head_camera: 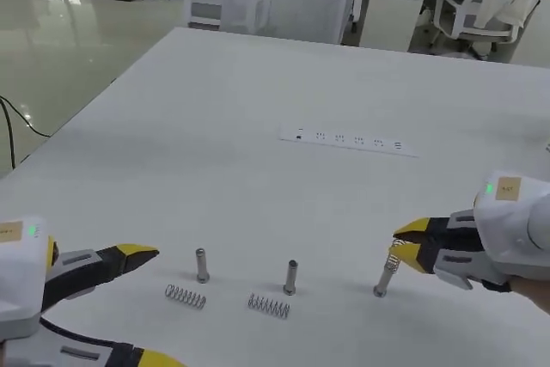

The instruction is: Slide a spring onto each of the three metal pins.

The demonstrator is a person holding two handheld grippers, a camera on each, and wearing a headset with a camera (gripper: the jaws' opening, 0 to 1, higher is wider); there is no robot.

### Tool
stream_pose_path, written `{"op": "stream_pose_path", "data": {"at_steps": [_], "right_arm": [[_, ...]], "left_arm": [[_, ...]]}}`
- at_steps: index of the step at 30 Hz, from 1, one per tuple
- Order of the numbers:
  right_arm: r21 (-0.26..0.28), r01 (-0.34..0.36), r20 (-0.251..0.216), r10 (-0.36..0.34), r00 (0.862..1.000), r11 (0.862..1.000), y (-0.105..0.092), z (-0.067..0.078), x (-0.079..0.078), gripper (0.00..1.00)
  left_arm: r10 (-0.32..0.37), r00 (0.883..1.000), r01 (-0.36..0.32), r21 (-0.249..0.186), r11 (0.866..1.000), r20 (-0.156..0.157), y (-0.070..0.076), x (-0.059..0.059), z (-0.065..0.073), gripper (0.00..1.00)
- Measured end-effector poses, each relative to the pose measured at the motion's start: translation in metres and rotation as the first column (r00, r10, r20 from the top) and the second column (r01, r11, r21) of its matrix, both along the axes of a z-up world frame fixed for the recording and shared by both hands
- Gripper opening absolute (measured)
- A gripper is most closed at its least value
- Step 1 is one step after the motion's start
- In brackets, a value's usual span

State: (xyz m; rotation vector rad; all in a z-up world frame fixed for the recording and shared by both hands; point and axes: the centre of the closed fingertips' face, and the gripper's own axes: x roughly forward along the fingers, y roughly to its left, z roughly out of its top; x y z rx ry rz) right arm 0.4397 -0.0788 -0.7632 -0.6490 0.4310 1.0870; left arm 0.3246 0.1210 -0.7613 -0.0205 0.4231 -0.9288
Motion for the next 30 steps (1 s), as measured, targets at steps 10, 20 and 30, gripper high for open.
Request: {"op": "stream_pose_path", "data": {"at_steps": [10, 20, 30], "right_arm": [[-0.042, 0.000, -0.040, -0.002, 0.999, 0.999, 0.000, -0.027, -0.002, 0.07], [-0.085, -0.015, -0.062, 0.010, 0.998, 0.996, 0.000, -0.047, -0.004, 0.07], [-0.081, -0.018, -0.067, 0.013, 0.998, 0.997, 0.000, -0.049, -0.006, 0.08]], "left_arm": [[-0.001, 1.000, 0.001, -0.008, 1.000, 0.004, -0.003, 0.000, 0.002, 0.98], [0.005, 1.000, -0.005, -0.014, 1.000, 0.008, -0.004, 0.003, 0.004, 0.98], [0.013, 1.000, -0.013, -0.020, 1.000, 0.014, -0.004, 0.004, 0.006, 0.98]]}}
